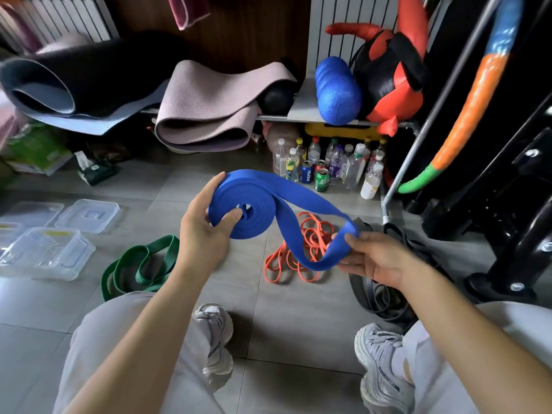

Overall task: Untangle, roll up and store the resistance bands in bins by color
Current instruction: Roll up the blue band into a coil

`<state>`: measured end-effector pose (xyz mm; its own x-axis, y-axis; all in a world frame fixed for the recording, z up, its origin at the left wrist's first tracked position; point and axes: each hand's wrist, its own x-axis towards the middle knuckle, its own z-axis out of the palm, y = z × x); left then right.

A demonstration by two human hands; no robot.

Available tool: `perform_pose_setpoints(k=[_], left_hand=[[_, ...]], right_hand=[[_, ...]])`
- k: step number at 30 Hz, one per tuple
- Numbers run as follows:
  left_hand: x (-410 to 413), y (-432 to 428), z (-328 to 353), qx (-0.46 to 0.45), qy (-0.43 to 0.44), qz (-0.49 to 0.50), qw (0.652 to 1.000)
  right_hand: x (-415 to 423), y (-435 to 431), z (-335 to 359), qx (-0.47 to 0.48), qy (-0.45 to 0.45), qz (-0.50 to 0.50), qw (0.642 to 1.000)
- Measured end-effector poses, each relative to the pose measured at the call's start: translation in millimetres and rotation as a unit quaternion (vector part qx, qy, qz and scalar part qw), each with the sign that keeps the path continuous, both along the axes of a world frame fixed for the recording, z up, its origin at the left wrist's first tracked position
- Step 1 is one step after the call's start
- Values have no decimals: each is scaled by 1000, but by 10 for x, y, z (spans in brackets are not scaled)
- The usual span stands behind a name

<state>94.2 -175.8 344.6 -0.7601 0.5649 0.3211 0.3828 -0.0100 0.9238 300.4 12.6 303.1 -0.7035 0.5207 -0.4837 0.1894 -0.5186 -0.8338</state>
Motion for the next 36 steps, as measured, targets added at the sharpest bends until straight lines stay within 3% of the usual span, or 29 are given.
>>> perform_pose_setpoints(k=[3,5,14,18,21,24,29,33,36], left_hand=[[-54,-66,-59,-26,-4,-4,1000],[-84,-116,-106,-46,11,-5,999],[-108,-223,-150,-92,51,-8,994],[-54,-225,-172,-111,93,-40,989],[-1,-221,-210,-135,139,-78,978],[102,-201,-266,-163,171,-132,963],[311,-134,-397,-233,253,-192,919],[402,-124,-453,-226,264,-228,910],[394,-128,-457,-214,244,-217,921]], right_hand=[[54,33,31,-46,110,-21,993],[91,37,39,-64,123,-41,989],[79,47,-60,-54,50,-129,989],[47,73,-105,33,-59,-156,986],[60,7,-152,148,-154,-77,974],[62,-71,-137,332,-160,26,929],[-24,-326,-51,308,-14,165,937],[-46,-509,-92,389,-48,190,900],[-58,-510,-76,391,-37,175,903]])
